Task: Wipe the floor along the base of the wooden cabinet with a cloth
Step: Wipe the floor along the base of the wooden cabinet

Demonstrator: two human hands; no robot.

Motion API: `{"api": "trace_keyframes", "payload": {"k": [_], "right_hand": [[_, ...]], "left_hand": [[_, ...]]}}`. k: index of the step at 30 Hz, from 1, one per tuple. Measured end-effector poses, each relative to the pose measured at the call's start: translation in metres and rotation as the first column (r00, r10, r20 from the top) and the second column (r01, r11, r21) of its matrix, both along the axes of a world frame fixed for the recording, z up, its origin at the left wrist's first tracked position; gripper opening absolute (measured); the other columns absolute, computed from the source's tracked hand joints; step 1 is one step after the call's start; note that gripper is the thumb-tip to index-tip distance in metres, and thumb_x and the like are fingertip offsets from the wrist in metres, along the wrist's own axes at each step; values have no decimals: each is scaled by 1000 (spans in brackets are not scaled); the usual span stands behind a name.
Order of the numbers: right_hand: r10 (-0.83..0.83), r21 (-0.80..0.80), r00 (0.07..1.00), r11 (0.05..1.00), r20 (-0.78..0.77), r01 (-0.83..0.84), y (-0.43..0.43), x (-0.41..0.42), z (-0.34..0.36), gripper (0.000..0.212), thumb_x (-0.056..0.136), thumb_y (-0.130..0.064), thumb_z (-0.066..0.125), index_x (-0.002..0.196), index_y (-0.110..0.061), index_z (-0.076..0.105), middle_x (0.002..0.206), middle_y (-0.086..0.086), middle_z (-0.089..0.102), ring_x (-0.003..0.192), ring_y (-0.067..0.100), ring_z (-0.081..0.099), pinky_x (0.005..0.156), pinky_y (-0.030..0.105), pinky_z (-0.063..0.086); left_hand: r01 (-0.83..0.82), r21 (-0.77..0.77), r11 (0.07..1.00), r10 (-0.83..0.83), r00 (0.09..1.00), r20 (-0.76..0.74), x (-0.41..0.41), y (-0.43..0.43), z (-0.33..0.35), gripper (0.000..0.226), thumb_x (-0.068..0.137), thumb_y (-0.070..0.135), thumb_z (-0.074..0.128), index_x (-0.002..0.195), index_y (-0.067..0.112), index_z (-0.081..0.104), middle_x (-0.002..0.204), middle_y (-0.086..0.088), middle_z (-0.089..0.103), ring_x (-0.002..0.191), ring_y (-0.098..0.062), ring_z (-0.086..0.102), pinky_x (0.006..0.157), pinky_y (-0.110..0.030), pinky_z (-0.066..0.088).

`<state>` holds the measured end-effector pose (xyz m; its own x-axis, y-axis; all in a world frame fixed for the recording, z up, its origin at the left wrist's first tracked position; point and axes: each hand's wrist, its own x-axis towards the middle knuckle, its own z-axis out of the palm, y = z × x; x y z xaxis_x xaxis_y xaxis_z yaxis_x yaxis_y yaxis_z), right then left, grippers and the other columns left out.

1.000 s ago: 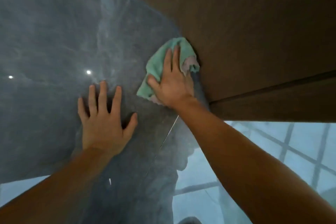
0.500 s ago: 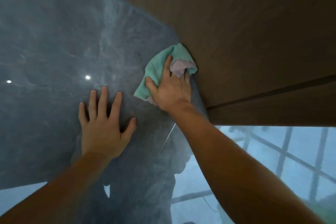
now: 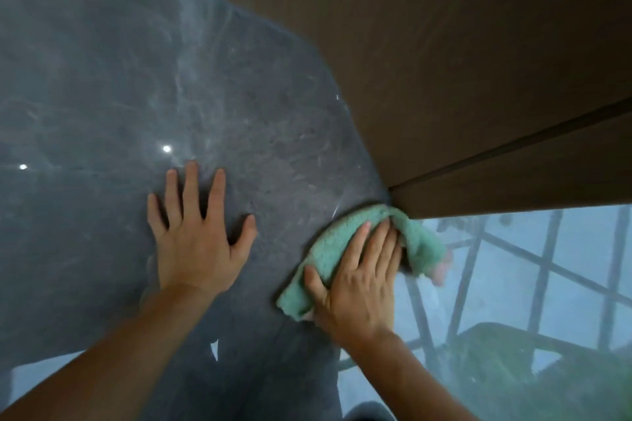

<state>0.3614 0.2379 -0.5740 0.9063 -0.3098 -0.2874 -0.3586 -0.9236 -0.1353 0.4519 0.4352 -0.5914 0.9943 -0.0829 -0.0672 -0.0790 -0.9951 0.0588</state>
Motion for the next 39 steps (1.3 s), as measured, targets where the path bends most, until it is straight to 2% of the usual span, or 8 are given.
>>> {"api": "trace_keyframes", "payload": {"k": [6, 13, 20, 24, 27, 30, 34, 39], "right_hand": [[64, 148, 998, 987, -2, -63, 17, 134, -1, 114, 81, -78, 33, 148, 1, -14, 158, 25, -17, 148, 35, 2, 117, 49, 22], [298, 46, 955, 954, -14, -297, 9, 255, 1, 106, 84, -73, 39, 152, -6, -7, 163, 13, -5, 148, 37, 7, 117, 47, 12], [283, 186, 959, 941, 30, -284, 11, 173, 13, 90, 91, -63, 40, 154, -12, 1, 162, 13, -12, 149, 30, 6, 115, 53, 15], [-48, 542, 961, 833, 273, -112, 11, 127, 45, 68, 86, -37, 59, 144, -9, 39, 155, 16, 32, 141, 27, 30, 116, 24, 18], [-142, 322, 873, 947, 466, -18, 4, 148, 67, 62, 80, -24, 65, 137, -8, 49, 138, 17, 46, 125, 35, 40, 112, 31, 25], [0, 23, 954, 1000, 300, -7, -1, 174, 75, 76, 78, -28, 67, 145, -14, 36, 134, 13, 42, 117, 33, 37, 101, 39, 35], [26, 52, 995, 998, 98, -31, -2, 186, 66, 82, 81, -20, 62, 149, -6, 20, 138, 19, 43, 123, 37, 45, 96, 45, 43], [-4, 76, 999, 997, 49, 0, -24, 192, 80, 26, 81, -16, 57, 104, -14, 68, 110, 15, 69, 99, 37, 65, 77, 37, 53]], "left_hand": [[10, -22, 1000, -10, 1000, 9, 0, 2, -4, 80, 90, 63, 33, 156, 18, 30, 165, -21, 23, 153, -44, 18, 119, -65, 14], [-16, -60, 998, 15, 1000, -24, 1, 1, -4, 79, 90, 65, 33, 156, 22, 29, 167, -16, 19, 156, -40, 13, 122, -62, 11], [-1, -40, 999, 1, 1000, 12, -1, 2, -5, 79, 90, 63, 35, 156, 20, 32, 166, -18, 23, 154, -42, 19, 120, -65, 15], [0, -35, 999, 1, 1000, 18, 0, 2, -7, 80, 89, 63, 36, 156, 19, 31, 166, -19, 22, 153, -43, 19, 120, -65, 14], [1, -37, 999, -1, 1000, -9, 2, 2, -5, 80, 90, 63, 35, 156, 19, 30, 166, -19, 21, 154, -43, 17, 120, -65, 13], [-3, -41, 999, 2, 1000, -18, 0, 1, -3, 79, 90, 63, 33, 156, 19, 30, 166, -18, 21, 154, -43, 17, 120, -66, 14], [3, -37, 999, -3, 1000, -18, 1, 2, -4, 79, 91, 64, 32, 156, 20, 29, 167, -17, 21, 154, -42, 16, 121, -65, 13], [12, -47, 999, -12, 1000, -4, 1, 4, -6, 79, 92, 65, 31, 157, 21, 28, 166, -17, 21, 154, -42, 16, 120, -65, 13]]}}
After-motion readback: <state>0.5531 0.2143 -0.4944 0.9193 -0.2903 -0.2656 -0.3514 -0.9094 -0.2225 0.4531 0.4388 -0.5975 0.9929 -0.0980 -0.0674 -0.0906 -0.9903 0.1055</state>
